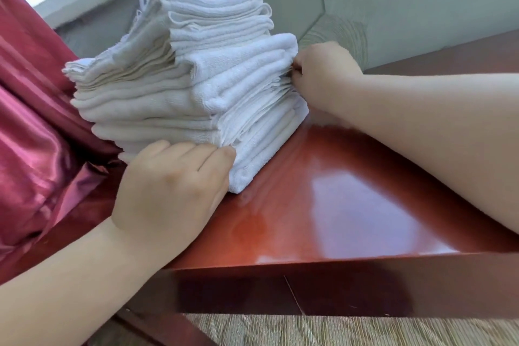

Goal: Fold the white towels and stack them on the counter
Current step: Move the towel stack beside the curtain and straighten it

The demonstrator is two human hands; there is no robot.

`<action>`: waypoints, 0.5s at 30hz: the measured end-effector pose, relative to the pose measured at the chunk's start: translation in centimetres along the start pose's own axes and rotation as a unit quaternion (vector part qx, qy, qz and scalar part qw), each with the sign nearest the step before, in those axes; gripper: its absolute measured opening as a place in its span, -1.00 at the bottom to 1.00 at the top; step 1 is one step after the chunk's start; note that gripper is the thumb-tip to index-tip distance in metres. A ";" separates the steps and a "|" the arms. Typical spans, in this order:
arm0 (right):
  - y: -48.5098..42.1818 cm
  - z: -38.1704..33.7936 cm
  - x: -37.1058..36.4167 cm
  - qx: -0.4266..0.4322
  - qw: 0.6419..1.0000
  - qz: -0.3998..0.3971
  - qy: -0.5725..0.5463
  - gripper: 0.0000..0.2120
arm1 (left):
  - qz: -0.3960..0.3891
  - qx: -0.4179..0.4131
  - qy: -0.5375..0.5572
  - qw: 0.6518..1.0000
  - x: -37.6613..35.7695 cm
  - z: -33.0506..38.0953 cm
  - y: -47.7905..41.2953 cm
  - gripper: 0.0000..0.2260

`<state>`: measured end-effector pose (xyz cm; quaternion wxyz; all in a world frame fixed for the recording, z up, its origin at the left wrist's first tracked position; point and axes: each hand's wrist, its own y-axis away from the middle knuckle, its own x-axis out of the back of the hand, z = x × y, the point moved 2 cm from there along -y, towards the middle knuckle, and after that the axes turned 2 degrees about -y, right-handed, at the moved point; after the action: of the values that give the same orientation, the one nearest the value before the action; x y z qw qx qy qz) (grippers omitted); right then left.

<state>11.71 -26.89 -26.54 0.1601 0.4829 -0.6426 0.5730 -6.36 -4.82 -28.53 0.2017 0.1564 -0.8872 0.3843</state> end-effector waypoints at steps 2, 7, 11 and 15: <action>0.2 0.2 -0.2 -0.001 1.000 -0.014 -0.015 -0.76 | 0.013 -0.013 -0.009 1.000 0.0 -0.1 0.1 -0.87; 1.2 1.1 -0.2 0.006 0.995 -0.079 -0.062 -0.73 | 0.048 -0.023 0.002 0.999 0.7 -0.6 -0.1 -0.81; 2.0 1.0 0.0 0.060 0.986 -0.158 0.001 -0.77 | 0.023 -0.013 -0.020 0.999 1.3 -1.5 -1.1 -0.82; 1.5 0.6 -0.2 0.076 0.986 -0.111 0.093 -0.81 | -0.003 -0.053 -0.011 0.999 1.6 -1.4 -0.8 -0.82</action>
<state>10.78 -27.55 -27.75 0.2450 0.5067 -0.5217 0.6411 -7.07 -4.51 -26.37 0.2011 0.1525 -0.9079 0.3347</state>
